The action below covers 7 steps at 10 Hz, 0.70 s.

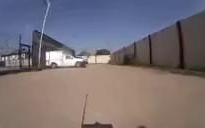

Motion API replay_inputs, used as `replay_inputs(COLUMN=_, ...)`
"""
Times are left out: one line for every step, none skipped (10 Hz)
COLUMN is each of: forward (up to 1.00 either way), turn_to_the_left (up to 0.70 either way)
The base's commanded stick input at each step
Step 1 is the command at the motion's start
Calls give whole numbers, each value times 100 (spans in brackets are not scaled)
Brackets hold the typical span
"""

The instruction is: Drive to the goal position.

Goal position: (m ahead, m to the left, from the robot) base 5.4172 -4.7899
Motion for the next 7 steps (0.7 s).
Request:
replay_inputs(forward=100, turn_to_the_left=0)
replay_inputs(forward=100, turn_to_the_left=0)
replay_inputs(forward=100, turn_to_the_left=0)
replay_inputs(forward=100, turn_to_the_left=0)
replay_inputs(forward=100, turn_to_the_left=0)
replay_inputs(forward=100, turn_to_the_left=0)
replay_inputs(forward=100, turn_to_the_left=0)
